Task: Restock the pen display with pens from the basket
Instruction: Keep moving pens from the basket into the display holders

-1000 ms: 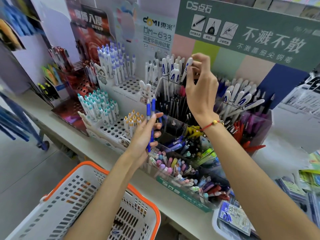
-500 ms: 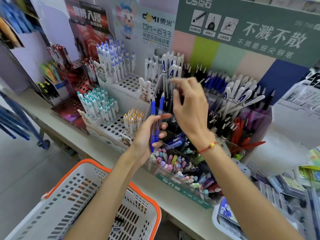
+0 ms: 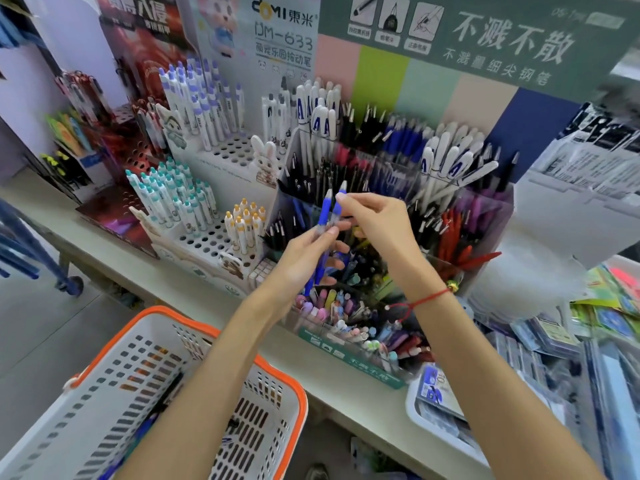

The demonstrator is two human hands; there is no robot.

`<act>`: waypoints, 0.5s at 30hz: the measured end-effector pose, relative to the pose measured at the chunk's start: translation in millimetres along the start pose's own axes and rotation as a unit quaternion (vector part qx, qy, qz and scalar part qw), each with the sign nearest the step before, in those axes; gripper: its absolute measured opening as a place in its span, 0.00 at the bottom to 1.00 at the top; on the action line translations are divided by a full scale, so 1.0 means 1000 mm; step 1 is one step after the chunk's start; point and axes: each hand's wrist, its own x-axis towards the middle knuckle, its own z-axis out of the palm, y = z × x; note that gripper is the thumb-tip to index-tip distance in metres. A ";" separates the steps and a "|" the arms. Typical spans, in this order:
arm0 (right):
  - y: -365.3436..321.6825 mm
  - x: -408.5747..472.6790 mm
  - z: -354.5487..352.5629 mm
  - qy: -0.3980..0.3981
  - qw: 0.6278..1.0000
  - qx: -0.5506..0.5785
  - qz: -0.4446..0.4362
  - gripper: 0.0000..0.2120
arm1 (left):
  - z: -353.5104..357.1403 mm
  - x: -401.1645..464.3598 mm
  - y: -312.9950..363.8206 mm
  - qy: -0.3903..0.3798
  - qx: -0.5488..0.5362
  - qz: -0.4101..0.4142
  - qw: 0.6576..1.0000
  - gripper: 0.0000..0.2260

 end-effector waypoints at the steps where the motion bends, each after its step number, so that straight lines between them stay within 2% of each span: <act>1: 0.002 -0.002 -0.002 -0.008 1.000 0.008 0.009 0.10 | 0.001 -0.001 -0.002 -0.008 0.001 -0.002 1.000 0.11; 5: 0.009 -0.007 -0.007 0.041 0.999 0.011 -0.004 0.10 | 0.005 -0.002 -0.009 -0.021 -0.038 -0.021 0.999 0.11; 9: 0.011 -0.013 -0.020 0.099 0.992 0.076 -0.035 0.09 | 0.006 -0.001 -0.013 -0.005 -0.061 -0.038 0.997 0.09; 11: 0.007 -0.014 -0.029 0.166 0.977 0.091 -0.101 0.09 | 0.005 0.000 -0.013 0.005 -0.061 -0.044 0.997 0.10; 15: -0.012 -0.006 -0.045 0.322 0.901 0.006 -0.290 0.08 | 0.005 0.004 -0.014 0.016 -0.028 -0.040 0.999 0.10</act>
